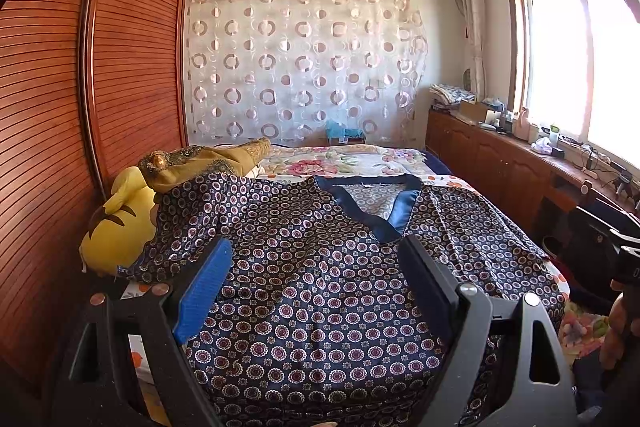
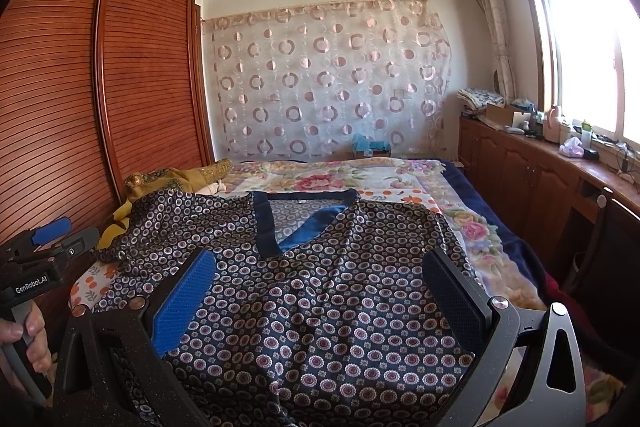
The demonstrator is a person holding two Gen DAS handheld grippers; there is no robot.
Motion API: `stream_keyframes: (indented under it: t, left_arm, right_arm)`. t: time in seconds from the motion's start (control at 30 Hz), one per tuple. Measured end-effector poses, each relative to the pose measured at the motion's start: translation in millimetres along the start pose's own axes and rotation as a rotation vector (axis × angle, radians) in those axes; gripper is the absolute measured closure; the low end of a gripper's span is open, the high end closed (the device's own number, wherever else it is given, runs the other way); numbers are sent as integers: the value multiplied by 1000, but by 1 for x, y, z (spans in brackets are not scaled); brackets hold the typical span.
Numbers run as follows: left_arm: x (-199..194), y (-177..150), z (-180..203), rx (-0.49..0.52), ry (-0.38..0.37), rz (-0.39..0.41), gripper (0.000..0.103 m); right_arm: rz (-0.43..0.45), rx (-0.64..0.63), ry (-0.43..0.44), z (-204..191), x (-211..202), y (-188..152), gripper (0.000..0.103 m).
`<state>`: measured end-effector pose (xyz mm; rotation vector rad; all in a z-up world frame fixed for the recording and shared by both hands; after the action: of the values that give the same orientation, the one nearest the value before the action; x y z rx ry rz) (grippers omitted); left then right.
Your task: Fold small clothes
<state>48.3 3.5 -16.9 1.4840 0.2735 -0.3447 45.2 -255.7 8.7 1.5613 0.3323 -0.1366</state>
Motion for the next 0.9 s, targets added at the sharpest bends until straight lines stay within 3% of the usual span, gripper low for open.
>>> stream_keyframes:
  t: [0.53,0.9]
  left_arm:
    - [5,0,-7,-23,-18,-17,17]
    - [30,-26,-68,-82,80,-96,17]
  right_arm:
    - [7,25,22,2,4,-4,0]
    - [-17,22,71,-11,30,-12,0]
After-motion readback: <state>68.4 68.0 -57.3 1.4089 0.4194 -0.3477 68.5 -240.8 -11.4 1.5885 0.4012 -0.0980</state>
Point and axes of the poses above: each gripper's, at about its wrist camera, not at the fingertips, and x roughly the way its jaws point, z to its right, y to its top, the point moved 6 cm from there along x, roughly the way its jaws point, and after that the axes turned 4 degrees about -y, right-handed, at the moved point
